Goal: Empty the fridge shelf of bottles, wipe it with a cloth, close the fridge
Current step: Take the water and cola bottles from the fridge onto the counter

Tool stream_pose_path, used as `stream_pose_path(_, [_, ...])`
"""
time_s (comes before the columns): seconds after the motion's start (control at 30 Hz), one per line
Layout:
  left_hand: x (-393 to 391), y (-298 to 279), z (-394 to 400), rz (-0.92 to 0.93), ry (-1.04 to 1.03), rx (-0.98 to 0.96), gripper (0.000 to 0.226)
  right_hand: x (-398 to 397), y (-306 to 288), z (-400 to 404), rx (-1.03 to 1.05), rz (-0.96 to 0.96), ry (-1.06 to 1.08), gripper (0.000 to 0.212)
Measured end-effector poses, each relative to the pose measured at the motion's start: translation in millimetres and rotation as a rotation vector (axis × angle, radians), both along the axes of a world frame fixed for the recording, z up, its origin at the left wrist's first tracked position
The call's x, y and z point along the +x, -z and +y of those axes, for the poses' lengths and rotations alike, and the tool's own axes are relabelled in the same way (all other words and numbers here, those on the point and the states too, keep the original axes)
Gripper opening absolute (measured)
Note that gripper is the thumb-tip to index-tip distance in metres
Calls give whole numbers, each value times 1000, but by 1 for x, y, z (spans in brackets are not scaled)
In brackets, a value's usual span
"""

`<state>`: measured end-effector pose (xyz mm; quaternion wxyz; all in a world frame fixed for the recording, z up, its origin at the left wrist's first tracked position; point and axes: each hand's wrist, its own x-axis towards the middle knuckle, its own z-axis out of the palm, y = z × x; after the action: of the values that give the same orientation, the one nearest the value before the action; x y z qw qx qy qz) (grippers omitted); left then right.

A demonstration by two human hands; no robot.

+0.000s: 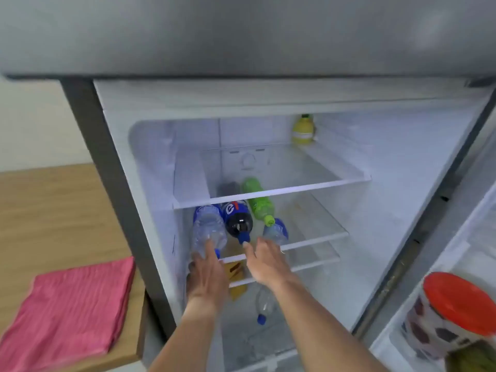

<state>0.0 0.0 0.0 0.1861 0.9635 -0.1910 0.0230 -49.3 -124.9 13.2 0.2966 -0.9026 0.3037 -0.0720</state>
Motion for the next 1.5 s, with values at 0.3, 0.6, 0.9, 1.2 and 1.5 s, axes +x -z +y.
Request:
stream_pose_path(0.3, [14, 28, 4, -243, 45, 35, 42, 41, 30, 14, -463, -119, 185, 48])
stream_pose_path(0.6, [-50, 9, 38, -422, 107, 35, 52, -37, 24, 50, -722, -208, 90, 35])
stream_pose_path(0.9, [-102, -79, 84, -597, 169, -337, 25, -119, -50, 83, -780, -454, -49, 23])
stream_pose_path(1.2, [-127, -165, 114, -454, 127, -563, 21, -145, -123, 110, -516, -547, 140, 31])
stream_pose_path(1.5, [-157, -204, 148, -306, 238, -360, 28, -192, -161, 140, -653, -585, 168, 38])
